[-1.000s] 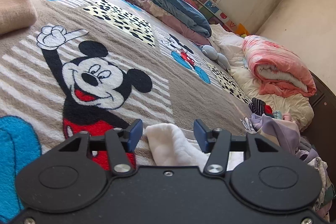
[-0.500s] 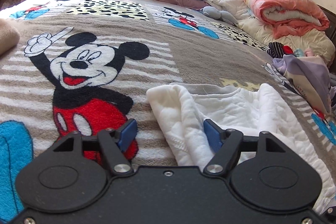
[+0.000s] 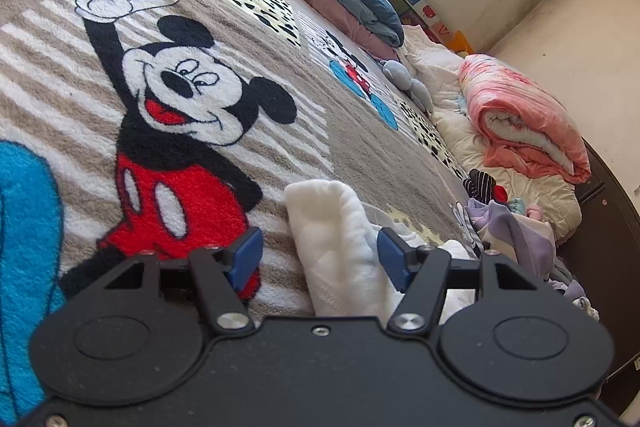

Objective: Fold clothes
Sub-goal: 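Open the left gripper and withdraw it from the folded shirt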

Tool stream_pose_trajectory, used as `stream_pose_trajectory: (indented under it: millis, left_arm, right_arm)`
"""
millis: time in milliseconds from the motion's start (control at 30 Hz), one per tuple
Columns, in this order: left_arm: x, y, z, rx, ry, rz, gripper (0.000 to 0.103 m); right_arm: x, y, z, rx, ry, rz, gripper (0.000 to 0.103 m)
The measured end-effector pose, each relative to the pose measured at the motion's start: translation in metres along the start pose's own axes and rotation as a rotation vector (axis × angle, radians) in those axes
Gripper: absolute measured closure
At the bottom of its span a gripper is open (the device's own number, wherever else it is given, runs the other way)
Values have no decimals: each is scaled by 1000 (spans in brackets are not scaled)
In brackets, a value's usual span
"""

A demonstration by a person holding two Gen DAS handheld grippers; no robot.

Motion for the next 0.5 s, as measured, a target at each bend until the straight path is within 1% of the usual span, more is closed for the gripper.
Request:
stream_pose_trajectory:
  millis: [67,100,167,233,333,433,500]
  left_arm:
    - [0,0,0,-3,7,-6,41]
    - [0,0,-1,-4,8,-7,41]
    - [0,-1,-2,-3,10,-10,41]
    - [0,-2,-3,-1,9,-14,41]
    - [0,-3,-4,3,1,-21,41]
    - [-1,-5,-5,12,-9,-28,41]
    - [-2,-6,-5,17,-15,-28,41]
  right_arm:
    - [12,8,12,-12,2,29,50]
    - [16,7,22,-29,7,34,45]
    - [20,-5,44,-47,22,20,39]
    - [19,-21,60,-46,19,-2,39]
    - [8,-52,79,-24,-20,-45,39]
    - [-9,-75,74,59,-59,-99,37]
    - [-13,-82,70,71,-46,-119,36]
Point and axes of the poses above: each gripper's, at about its wrist camera, not at the fingertips, and y roughly against the way its jaws point, z to its right, x to its top, the point moved 10 cm from there along -y, roughly the way its jaws point, and after that the axes turned 13 degrees about y, right-handed, at the moved point
